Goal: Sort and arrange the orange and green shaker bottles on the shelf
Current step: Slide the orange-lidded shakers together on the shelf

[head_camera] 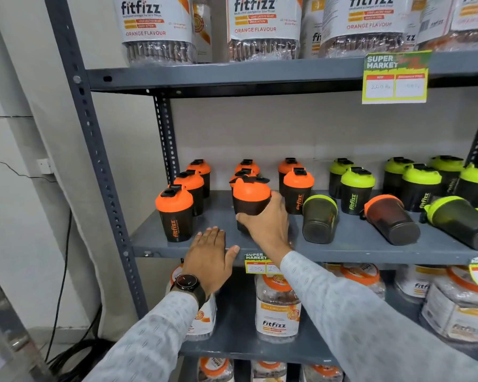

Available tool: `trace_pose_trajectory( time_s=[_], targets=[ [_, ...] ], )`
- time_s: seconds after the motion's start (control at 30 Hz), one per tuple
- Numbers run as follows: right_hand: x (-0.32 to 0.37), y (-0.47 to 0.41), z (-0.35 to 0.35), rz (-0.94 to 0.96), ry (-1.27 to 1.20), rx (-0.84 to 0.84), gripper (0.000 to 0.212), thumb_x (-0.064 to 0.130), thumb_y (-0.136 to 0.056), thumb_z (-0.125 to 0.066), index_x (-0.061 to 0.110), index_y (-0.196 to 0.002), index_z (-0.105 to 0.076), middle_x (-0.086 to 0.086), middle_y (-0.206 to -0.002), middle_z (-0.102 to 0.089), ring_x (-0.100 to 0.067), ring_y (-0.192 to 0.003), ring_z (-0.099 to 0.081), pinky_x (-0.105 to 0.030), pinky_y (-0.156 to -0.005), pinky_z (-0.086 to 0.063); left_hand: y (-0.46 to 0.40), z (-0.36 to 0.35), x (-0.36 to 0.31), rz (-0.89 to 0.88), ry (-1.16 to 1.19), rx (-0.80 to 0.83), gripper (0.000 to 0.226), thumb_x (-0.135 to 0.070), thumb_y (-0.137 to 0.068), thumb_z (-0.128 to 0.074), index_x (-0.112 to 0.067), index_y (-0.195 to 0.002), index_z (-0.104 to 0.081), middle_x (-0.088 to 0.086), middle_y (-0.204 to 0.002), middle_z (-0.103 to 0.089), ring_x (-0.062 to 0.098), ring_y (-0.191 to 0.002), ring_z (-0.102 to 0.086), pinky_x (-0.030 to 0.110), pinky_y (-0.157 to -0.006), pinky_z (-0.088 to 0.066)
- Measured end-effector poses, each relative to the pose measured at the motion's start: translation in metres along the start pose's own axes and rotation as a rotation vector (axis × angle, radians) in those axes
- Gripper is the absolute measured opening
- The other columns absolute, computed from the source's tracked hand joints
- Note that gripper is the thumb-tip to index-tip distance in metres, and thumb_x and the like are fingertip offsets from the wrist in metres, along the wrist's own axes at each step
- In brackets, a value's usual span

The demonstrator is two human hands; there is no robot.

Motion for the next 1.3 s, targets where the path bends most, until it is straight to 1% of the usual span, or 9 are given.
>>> trace_pose_trajectory(
  time_s=[0.2,0.43,0.6,0.8,0.93,1.03,1.1,1.23,1.3],
  targets=[
    [-0.010,0.010,-0.018,0.019,0.030,-0.057,0.094,0.039,-0.067,-0.094,0.021,-0.140,-0.038,-0.006,-0.137,-0.055,-0.029,-0.124,-0.059,-0.038,-0.092,-0.054,0.000,0.000,0.000,0.007,0.015,0.000,0.079,-0.062,-0.100,-0.010,-0.014,-0.158,-0.032,0.007,-0.166,-0.032,0.024,-0.154,-0.026,0.040,-0.127,-0.012],
    [-0.015,0.015,-0.030,0.030,0.071,-0.109,0.097,0.041,-0.069,-0.092,0.021,-0.145,-0.035,-0.008,-0.141,-0.051,-0.030,-0.128,-0.055,-0.040,-0.096,-0.055,0.001,-0.001,0.000,0.001,0.008,-0.008,0.088,-0.065,-0.095,-0.001,-0.012,-0.158,-0.033,0.009,-0.165,-0.034,0.025,-0.153,-0.028,0.040,-0.127,-0.013],
    [-0.015,0.017,-0.031,0.031,0.086,-0.113,0.099,0.041,-0.072,-0.091,0.021,-0.148,-0.032,-0.009,-0.145,-0.048,-0.031,-0.132,-0.053,-0.041,-0.099,-0.054,0.000,-0.003,0.000,0.004,0.011,-0.008,0.079,-0.062,-0.100,-0.012,-0.013,-0.159,-0.031,0.008,-0.166,-0.032,0.024,-0.154,-0.026,0.040,-0.127,-0.012],
    [-0.015,0.021,-0.010,0.034,0.080,-0.042,0.117,0.055,-0.072,-0.087,0.017,-0.160,-0.020,-0.012,-0.153,-0.041,-0.030,-0.141,-0.044,-0.041,-0.106,-0.046,0.001,-0.002,-0.001,0.016,0.044,-0.051,0.074,-0.058,-0.102,-0.017,-0.012,-0.156,-0.038,0.009,-0.162,-0.039,0.024,-0.152,-0.031,0.039,-0.126,-0.015],
    [-0.010,0.021,0.027,0.127,0.052,-0.063,0.098,0.056,-0.081,-0.078,0.017,-0.157,-0.029,-0.009,-0.145,-0.050,-0.026,-0.129,-0.056,-0.045,-0.102,-0.052,0.000,-0.002,-0.005,0.049,0.065,-0.085,0.070,-0.053,-0.103,-0.018,-0.010,-0.149,-0.048,0.012,-0.157,-0.047,0.026,-0.148,-0.038,0.041,-0.125,-0.019],
    [-0.003,0.016,0.067,0.229,0.074,-0.141,0.076,0.045,-0.089,-0.075,0.015,-0.150,-0.042,-0.006,-0.126,-0.061,-0.018,-0.109,-0.061,-0.033,-0.090,-0.050,0.000,-0.003,-0.007,0.070,0.053,-0.071,0.076,-0.056,-0.100,-0.014,-0.009,-0.149,-0.048,0.012,-0.156,-0.047,0.027,-0.148,-0.039,0.043,-0.125,-0.021],
    [-0.004,0.005,0.100,0.285,0.137,-0.222,0.063,0.038,-0.091,-0.074,0.014,-0.144,-0.051,-0.006,-0.117,-0.063,-0.020,-0.099,-0.063,-0.034,-0.086,-0.050,-0.001,-0.004,-0.006,0.077,0.044,-0.067,0.080,-0.058,-0.099,-0.011,-0.009,-0.149,-0.049,0.013,-0.156,-0.048,0.027,-0.147,-0.040,0.043,-0.125,-0.022],
    [-0.027,-0.027,0.170,0.257,0.411,-0.308,0.052,0.032,-0.093,-0.070,0.006,-0.137,-0.057,-0.016,-0.127,-0.060,-0.035,-0.117,-0.059,-0.047,-0.099,-0.048,-0.004,-0.002,-0.008,0.091,0.017,-0.035,0.086,-0.060,-0.095,-0.005,-0.009,-0.151,-0.046,0.012,-0.157,-0.046,0.027,-0.148,-0.039,0.043,-0.124,-0.023],
    [-0.045,-0.043,0.202,0.121,0.650,-0.288,0.054,0.036,-0.093,-0.069,0.004,-0.134,-0.058,-0.021,-0.131,-0.055,-0.042,-0.123,-0.051,-0.053,-0.098,-0.045,-0.004,0.000,-0.010,0.097,0.015,-0.009,0.087,-0.060,-0.094,-0.004,-0.009,-0.153,-0.042,0.011,-0.160,-0.042,0.026,-0.150,-0.035,0.042,-0.125,-0.020]
  ],
)
Point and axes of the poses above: each hand's wrist, its own y-axis away from the middle knuckle, its own z-axis out of the back of the hand, x = y × z, the point moved 3 cm from there along -y, towards the middle knuckle
